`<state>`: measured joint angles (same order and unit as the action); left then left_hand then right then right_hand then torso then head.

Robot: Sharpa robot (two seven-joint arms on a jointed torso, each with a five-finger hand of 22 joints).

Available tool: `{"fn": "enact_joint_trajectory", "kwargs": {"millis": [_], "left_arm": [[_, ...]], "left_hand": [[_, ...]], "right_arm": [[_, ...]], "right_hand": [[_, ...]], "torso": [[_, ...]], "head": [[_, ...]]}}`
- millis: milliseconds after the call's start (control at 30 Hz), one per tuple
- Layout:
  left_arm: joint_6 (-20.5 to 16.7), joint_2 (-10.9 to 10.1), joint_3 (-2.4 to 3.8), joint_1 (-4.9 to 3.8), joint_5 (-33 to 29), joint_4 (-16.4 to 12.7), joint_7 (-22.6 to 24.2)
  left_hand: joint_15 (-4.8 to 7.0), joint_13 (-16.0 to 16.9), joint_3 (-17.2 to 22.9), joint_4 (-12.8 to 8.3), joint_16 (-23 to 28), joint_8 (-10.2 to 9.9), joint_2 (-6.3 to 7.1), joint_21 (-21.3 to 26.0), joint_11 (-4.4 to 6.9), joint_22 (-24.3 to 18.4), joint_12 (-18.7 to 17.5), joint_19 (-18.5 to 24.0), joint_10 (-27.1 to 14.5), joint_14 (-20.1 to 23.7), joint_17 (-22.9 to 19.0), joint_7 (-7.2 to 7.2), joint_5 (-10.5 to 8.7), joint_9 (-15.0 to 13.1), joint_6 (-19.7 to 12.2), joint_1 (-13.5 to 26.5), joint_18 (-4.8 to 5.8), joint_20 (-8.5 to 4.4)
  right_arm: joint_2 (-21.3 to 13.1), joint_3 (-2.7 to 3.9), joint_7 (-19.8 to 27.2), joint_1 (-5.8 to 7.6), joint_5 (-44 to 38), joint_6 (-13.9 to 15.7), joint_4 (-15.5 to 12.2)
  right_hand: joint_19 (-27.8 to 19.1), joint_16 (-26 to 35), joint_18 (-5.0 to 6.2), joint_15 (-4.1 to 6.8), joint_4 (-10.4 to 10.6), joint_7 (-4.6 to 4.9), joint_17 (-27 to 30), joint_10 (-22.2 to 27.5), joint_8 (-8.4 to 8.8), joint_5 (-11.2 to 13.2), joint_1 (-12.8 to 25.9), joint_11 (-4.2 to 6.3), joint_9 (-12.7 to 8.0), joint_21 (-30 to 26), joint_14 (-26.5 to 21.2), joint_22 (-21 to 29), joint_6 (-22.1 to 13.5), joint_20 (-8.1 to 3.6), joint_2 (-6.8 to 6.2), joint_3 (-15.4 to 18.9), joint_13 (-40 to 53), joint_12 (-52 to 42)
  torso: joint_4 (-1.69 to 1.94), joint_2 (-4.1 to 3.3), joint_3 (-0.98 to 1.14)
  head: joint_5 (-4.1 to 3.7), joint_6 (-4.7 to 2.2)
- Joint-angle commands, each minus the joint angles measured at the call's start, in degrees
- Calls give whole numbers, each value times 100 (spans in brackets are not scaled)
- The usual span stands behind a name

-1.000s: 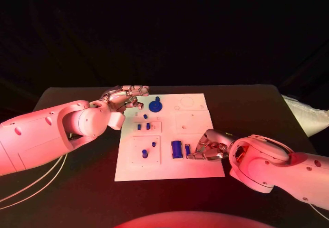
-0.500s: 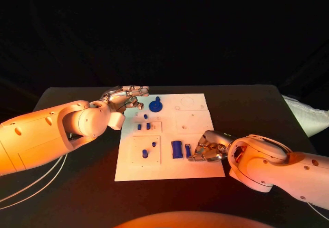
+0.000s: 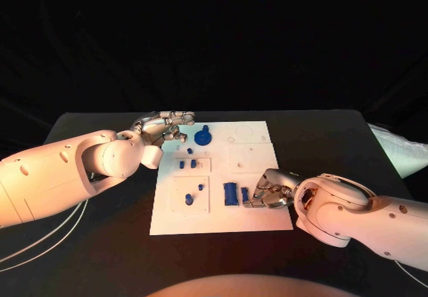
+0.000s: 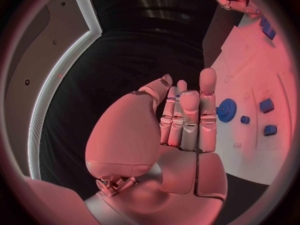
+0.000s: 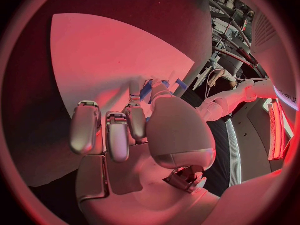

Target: Assemble the parts on the task board

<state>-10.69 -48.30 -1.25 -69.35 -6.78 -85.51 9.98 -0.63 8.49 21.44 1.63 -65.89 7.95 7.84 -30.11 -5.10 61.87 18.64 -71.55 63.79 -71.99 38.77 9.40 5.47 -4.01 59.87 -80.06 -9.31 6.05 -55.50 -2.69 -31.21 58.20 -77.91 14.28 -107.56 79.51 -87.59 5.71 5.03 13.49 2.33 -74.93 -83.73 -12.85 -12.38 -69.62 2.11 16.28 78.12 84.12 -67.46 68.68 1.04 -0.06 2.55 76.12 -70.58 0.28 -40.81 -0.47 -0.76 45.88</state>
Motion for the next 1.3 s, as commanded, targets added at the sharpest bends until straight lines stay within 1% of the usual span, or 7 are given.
{"fn": "enact_joint_trajectory", "kwargs": {"millis": [33, 200, 467, 633, 1000, 1167, 1300], "left_arm": [[105, 10, 4, -1, 25, -9, 12], [109, 10, 4, -1, 26, -11, 7], [120, 2, 4, -1, 38, -16, -10], [121, -2, 4, -1, 43, -18, -16], [122, 1, 3, -1, 45, -8, -16], [115, 19, 3, 0, 40, 33, -2], [72, 67, 2, 12, -7, 130, 49]], "left_hand": [[17, 10, -35, -2, 35, 21, -15, 21, 6, -6, 33, 19, -30, 38, -7, 3, 4, 8, -35, -18, -87, 15], [17, 10, -35, -2, 35, 21, -15, 21, 6, -6, 33, 19, -30, 38, -7, 3, 4, 8, -35, -18, -87, 15], [17, 10, -35, -2, 35, 21, -15, 21, 6, -6, 33, 19, -30, 38, -7, 3, 4, 8, -35, -18, -87, 15], [17, 10, -35, -2, 35, 21, -15, 21, 6, -6, 33, 19, -30, 38, -7, 3, 4, 8, -35, -18, -87, 15], [17, 10, -35, -2, 35, 21, -15, 21, 6, -6, 33, 19, -30, 38, -7, 3, 4, 8, -35, -18, -87, 15], [17, 10, -35, -2, 35, 21, -15, 21, 6, -6, 33, 19, -30, 38, -7, 3, 4, 8, -35, -18, -87, 15], [17, 10, -35, -2, 35, 21, -15, 21, 6, -6, 33, 19, -30, 38, -7, 3, 4, 8, -35, -18, -87, 15]], "right_arm": [[31, 0, -119, -5, -68, -152, 61], [87, 0, -130, -6, -68, -262, 102], [105, 0, -151, -6, -45, -385, 165], [99, 0, -95, -6, 3, -343, 166], [-123, 3, 366, 9, 224, -44, -25], [-323, 15, 1056, 216, 977, 119, -36], [-317, 18, 1972, 517, 2204, 207, 307]], "right_hand": [[38, -26, -110, 37, -77, -9, -1147, -49, -29, -10, -134, -20, 5, 25, 516, -5, -30, -2, 42, 28, 210, 5], [31, -17, -109, 40, -215, -12, -1133, -38, -29, 88, -324, -16, 12, 18, 513, 3, -44, -6, 31, 53, 205, 33], [14, -7, -104, 38, -489, -8, -1119, -23, -27, 632, -636, -19, 23, -2, 510, 26, -58, -5, 20, 71, 199, 79], [9, -4, -104, 20, -419, 21, -1114, -19, -23, 706, -460, -43, 23, -8, 509, 33, -61, 5, -40, 207, 193, 101], [-66, 60, -73, -4, -313, 53, -1014, 46, 3, 576, -239, -72, 21, -95, 487, 179, -119, 31, -168, 513, 102, 287], [-222, 180, -18, -55, -368, 138, -837, 262, 117, 499, -363, -140, -19, -282, 444, 475, -334, 61, -146, 597, -171, 791], [-490, 405, 80, -157, -548, 299, -529, 677, 345, 344, -721, -270, -107, -638, 367, 1015, -730, 143, -7, 565, -725, 1725]], "torso": [[-10, -1, 1], [-5, 2, 0], [0, 8, -6], [-2, 4, -2], [-7, 15, -4], [-10, 31, -14], [-37, 74, -32]], "head": [[4, 7], [1, 18], [0, 31], [6, 30], [4, 7], [-35, -43], [-58, -117]]}}
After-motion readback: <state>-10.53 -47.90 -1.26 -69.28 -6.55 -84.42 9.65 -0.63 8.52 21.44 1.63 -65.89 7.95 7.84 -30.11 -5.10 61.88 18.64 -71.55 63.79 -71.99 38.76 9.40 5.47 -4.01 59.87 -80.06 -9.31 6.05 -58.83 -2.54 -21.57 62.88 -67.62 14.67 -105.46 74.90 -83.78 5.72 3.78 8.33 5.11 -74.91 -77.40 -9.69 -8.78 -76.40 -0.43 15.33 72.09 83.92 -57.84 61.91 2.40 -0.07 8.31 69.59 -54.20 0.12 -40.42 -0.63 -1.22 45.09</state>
